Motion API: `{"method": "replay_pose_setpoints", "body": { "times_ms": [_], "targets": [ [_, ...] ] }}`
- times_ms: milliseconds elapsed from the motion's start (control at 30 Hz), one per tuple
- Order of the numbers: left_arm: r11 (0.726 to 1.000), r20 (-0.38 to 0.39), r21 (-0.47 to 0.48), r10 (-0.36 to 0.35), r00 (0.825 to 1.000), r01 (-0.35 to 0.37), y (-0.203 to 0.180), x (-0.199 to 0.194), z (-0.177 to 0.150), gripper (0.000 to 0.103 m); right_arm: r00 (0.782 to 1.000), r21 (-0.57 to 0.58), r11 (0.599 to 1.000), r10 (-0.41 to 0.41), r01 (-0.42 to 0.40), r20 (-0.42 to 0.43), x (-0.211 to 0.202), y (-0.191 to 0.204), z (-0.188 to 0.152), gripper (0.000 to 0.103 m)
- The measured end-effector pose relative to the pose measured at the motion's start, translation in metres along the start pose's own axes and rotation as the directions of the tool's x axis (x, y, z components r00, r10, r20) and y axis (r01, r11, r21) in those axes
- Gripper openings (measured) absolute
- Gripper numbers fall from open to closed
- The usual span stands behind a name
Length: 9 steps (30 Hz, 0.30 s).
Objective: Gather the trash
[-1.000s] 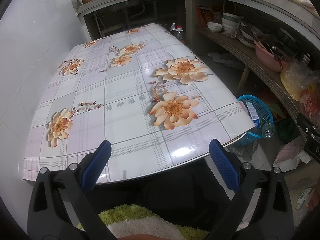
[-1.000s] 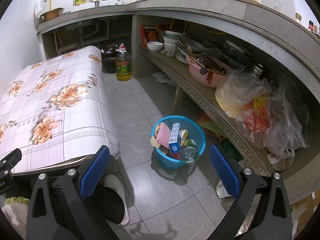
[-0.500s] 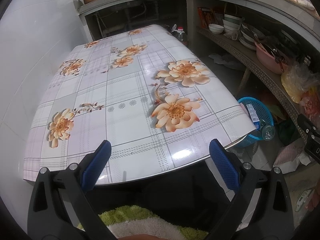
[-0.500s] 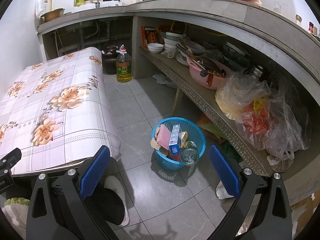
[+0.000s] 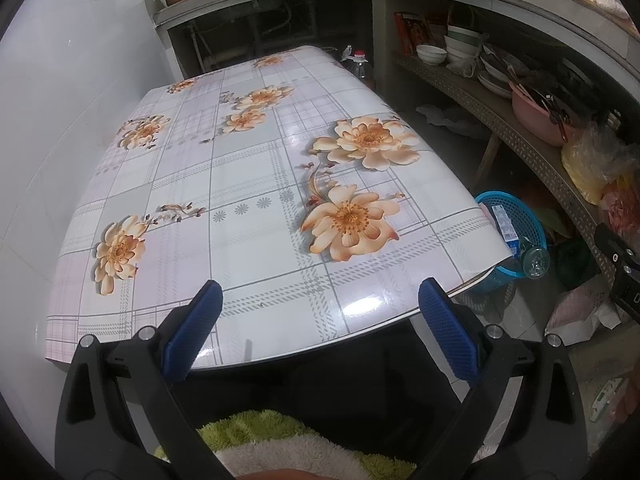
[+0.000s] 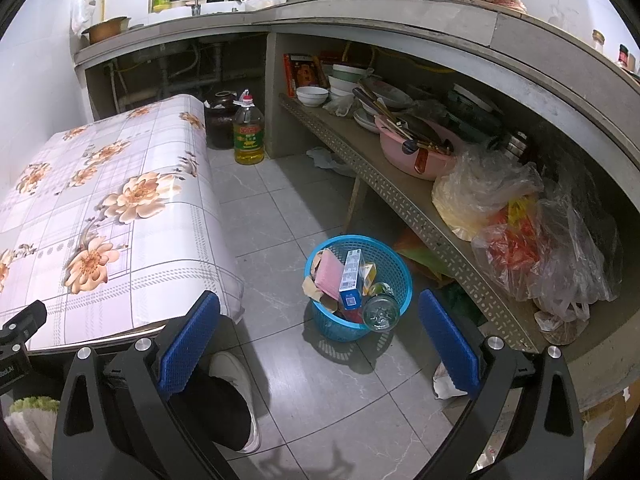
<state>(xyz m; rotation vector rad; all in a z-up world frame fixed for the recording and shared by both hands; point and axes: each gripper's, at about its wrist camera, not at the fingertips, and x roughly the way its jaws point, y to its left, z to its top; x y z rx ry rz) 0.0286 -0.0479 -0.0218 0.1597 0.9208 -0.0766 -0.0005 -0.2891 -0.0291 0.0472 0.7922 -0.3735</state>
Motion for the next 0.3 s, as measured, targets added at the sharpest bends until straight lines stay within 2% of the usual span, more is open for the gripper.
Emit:
{"method": "replay_pose_setpoints", "body": {
  "times_ms": [300],
  "targets": [
    [1.0,-0.012,-0.008,-0.002,1.0,0.002,-0.0011,0.0031,-0.0012,0.094,1.0,0.001,1.0,-0.002,0.002,-0.001,0.0,0.0003,-0.0002,0.097]
  ]
}}
